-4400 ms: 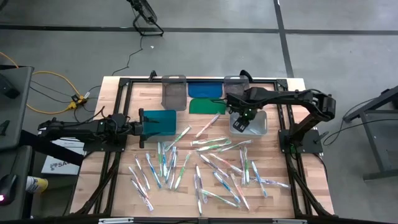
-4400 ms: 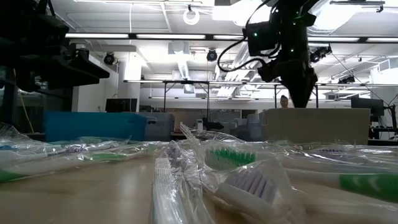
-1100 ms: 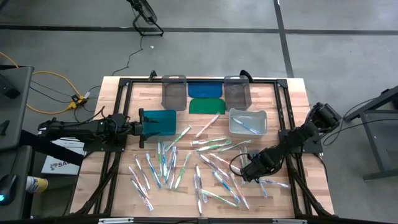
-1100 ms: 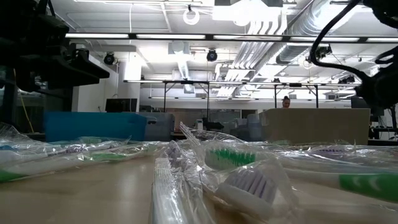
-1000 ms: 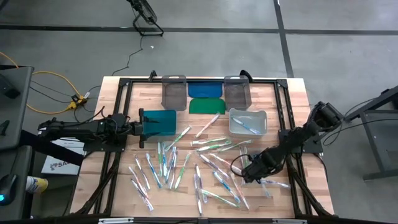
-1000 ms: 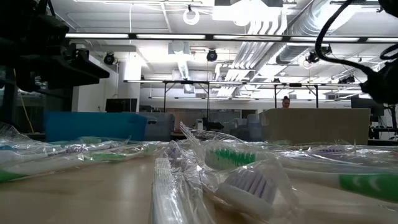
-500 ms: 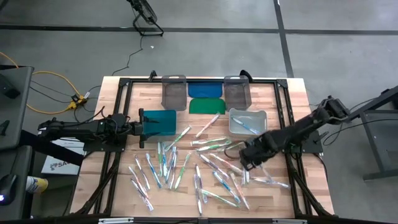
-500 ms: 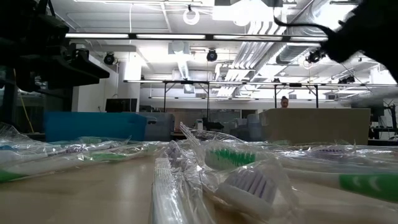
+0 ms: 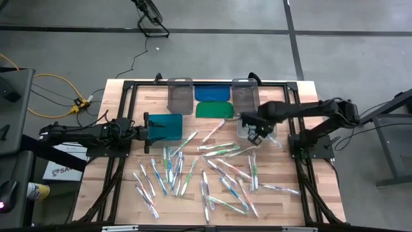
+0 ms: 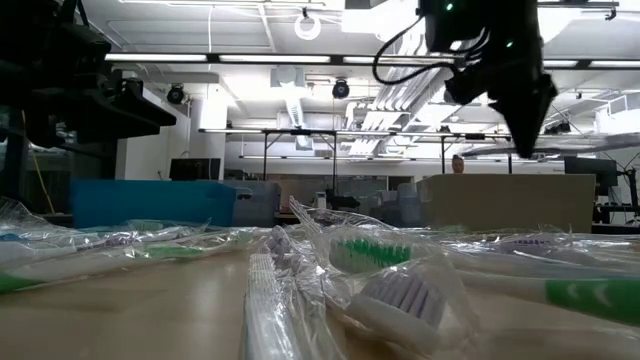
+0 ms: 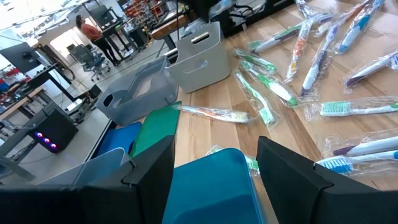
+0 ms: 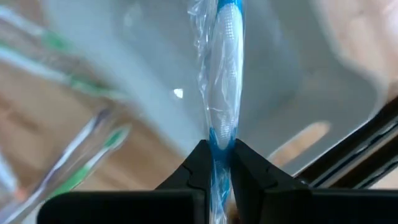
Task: Pick & Place Toothbrushes
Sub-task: Put the blue toothbrush into the grey bin, then put the violet toothbrush into the right black bin
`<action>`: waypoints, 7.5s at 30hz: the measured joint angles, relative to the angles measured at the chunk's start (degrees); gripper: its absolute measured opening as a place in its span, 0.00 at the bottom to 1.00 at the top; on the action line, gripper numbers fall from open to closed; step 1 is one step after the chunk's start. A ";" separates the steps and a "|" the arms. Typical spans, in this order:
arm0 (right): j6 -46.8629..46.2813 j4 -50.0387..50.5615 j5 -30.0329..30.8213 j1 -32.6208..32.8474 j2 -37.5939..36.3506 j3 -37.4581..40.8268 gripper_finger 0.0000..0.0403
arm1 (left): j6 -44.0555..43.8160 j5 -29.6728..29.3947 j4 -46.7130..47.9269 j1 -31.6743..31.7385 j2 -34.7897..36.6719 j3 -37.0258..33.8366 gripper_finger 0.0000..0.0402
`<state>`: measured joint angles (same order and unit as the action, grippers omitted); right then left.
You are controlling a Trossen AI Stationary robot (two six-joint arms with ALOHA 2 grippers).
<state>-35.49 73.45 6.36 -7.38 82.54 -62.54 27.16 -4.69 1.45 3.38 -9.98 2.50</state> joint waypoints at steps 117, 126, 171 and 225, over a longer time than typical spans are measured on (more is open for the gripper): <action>-43.86 -27.78 -11.02 62.88 5.97 17.23 0.44 | 0.00 0.00 -0.01 -0.01 0.00 0.02 0.54; -42.63 -29.59 -11.68 62.88 5.97 18.99 0.42 | -0.01 0.00 -0.02 -0.02 0.00 0.00 0.54; -33.53 -14.91 -11.25 29.33 -9.37 7.04 0.04 | 0.00 0.00 -0.01 -0.01 0.00 0.01 0.54; 37.30 -9.41 -12.95 -47.06 25.19 -29.97 0.03 | 0.00 0.00 -0.02 -0.01 0.00 0.01 0.54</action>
<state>1.80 64.04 -6.60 -54.43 107.73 -92.52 27.16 -4.69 1.43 3.37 -9.98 2.51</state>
